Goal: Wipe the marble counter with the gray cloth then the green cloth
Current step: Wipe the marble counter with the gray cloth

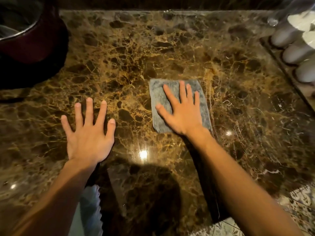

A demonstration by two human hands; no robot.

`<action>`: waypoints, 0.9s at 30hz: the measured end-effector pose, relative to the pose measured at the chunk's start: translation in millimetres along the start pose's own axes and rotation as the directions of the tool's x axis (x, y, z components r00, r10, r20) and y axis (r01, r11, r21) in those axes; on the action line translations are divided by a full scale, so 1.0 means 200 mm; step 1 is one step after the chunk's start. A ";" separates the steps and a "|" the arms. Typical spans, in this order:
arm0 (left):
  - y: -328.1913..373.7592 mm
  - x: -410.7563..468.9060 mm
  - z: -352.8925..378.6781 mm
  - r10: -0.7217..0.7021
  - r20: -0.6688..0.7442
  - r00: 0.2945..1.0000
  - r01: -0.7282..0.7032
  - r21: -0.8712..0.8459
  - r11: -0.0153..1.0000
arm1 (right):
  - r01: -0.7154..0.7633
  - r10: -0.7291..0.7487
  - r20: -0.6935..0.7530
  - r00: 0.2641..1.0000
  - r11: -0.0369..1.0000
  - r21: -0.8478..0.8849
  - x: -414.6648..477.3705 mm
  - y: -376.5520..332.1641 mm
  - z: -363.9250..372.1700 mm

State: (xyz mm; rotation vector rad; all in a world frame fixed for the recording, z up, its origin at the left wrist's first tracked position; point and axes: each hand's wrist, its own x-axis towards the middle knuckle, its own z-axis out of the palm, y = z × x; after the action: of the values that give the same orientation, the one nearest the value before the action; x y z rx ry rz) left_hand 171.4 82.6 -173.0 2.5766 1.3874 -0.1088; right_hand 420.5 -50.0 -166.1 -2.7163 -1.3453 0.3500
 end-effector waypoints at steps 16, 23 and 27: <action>0.45 -0.02 0.00 0.190 0.052 0.980 -0.189 -0.025 0.982 | -0.039 0.029 -0.064 0.998 0.986 -0.165 -1.23 0.08 0.27; 0.54 0.04 0.06 0.184 0.050 0.982 -0.185 0.014 0.983 | -0.118 0.118 0.092 0.989 0.993 -0.003 -0.76 0.12 0.05; 0.54 0.04 0.07 0.181 0.033 0.983 -0.182 0.024 0.983 | -0.136 0.135 0.039 0.990 0.991 0.014 -0.22 0.21 -0.03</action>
State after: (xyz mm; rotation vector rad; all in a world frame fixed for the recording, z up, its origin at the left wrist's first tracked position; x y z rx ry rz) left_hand 265.7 28.8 -171.1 2.6971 1.1411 -0.1387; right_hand 428.5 -109.9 -161.2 -2.8084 -1.1633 0.4234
